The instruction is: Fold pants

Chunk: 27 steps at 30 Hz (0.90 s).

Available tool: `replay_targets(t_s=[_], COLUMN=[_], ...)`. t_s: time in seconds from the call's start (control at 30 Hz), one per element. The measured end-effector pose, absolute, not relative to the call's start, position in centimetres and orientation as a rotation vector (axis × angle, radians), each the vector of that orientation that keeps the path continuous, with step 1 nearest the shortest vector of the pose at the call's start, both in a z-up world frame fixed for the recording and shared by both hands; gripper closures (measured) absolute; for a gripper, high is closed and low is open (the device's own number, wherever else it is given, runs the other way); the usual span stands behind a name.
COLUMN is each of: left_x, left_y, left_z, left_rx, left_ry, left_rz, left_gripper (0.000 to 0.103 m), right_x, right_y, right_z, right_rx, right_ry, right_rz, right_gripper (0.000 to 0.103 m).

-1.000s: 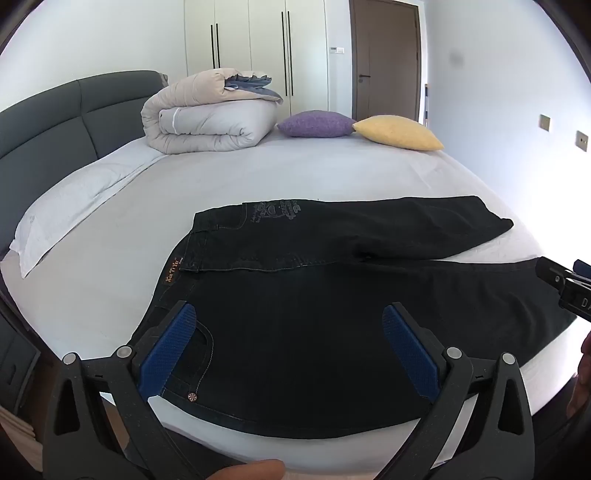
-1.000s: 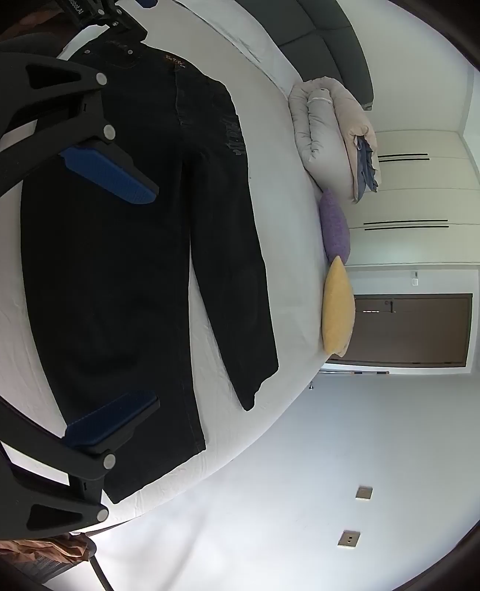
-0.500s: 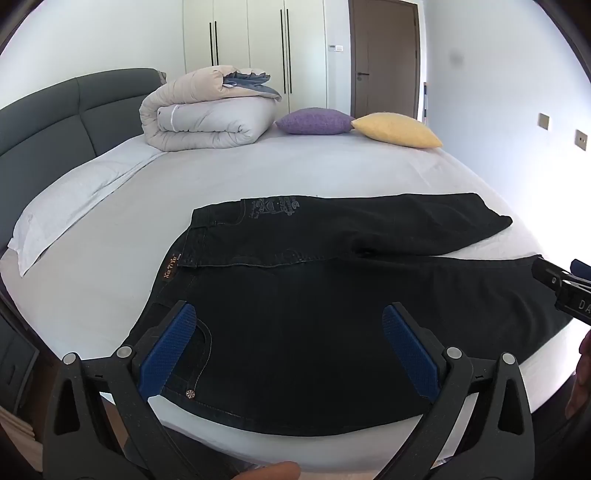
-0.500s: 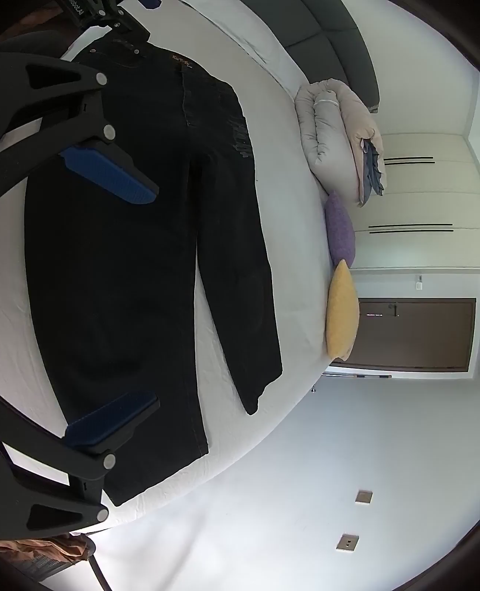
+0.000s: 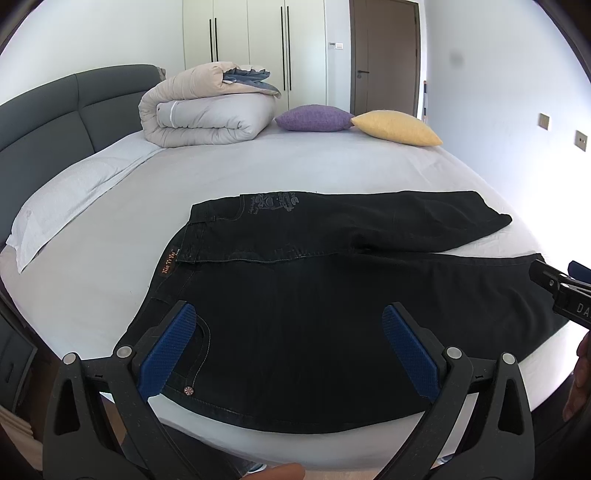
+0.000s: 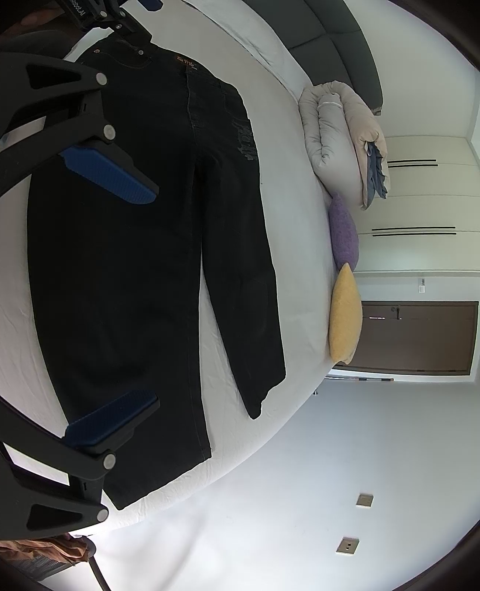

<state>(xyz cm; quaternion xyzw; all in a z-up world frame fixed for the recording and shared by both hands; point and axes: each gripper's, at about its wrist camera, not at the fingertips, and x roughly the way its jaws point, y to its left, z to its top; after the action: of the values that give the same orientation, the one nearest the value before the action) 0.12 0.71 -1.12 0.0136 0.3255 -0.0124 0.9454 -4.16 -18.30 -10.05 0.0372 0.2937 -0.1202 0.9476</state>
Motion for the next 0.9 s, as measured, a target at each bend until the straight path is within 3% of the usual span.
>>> replay_targets(t_s=[0.9], left_x=[-0.09], left_y=[0.83], left_z=[-1.95], left_rx=[0.023], left_ry=[0.678], left_rz=[-0.035], left_gripper=[0.000], right_x=[-4.47], right_y=[-17.41], right_z=[-10.89], right_rx=[0.071], right_ry=[0.606], right_rz=[-0.239], right_gripper=[0.000])
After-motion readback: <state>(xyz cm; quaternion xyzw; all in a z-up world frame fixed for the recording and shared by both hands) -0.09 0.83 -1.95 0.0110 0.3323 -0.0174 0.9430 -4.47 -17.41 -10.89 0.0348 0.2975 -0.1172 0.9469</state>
